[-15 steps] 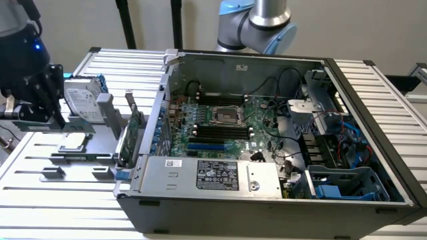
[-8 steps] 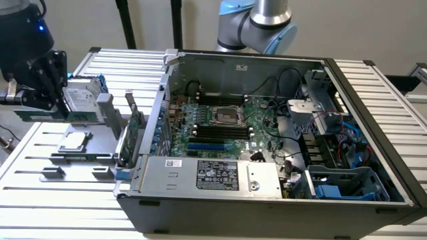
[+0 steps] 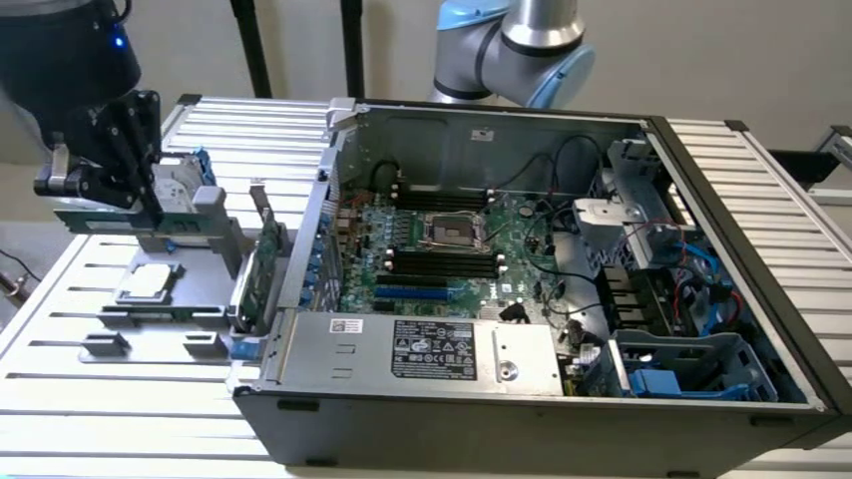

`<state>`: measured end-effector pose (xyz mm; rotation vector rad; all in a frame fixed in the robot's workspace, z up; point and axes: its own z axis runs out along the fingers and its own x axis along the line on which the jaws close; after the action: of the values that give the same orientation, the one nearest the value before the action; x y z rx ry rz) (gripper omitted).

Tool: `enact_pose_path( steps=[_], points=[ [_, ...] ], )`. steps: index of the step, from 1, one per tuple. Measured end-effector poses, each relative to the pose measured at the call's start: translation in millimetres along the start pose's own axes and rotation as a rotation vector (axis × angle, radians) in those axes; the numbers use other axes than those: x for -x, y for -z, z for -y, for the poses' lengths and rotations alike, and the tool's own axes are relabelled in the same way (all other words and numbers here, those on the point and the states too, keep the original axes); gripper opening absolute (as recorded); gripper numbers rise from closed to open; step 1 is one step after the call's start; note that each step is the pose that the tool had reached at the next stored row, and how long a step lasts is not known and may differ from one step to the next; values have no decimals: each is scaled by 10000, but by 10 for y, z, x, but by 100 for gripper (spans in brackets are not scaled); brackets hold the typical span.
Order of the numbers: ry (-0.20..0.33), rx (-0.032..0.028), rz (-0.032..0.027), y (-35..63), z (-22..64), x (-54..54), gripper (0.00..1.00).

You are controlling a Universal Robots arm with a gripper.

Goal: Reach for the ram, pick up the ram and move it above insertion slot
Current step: 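Pick up the ram and move it above insertion slot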

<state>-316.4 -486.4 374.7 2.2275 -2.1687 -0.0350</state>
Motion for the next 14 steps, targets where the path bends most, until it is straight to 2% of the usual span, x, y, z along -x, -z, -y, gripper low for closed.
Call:
enact_pose_path(
  steps=[14],
  points=[
    [0, 1, -1, 130, 388, 103, 13]
  ],
)
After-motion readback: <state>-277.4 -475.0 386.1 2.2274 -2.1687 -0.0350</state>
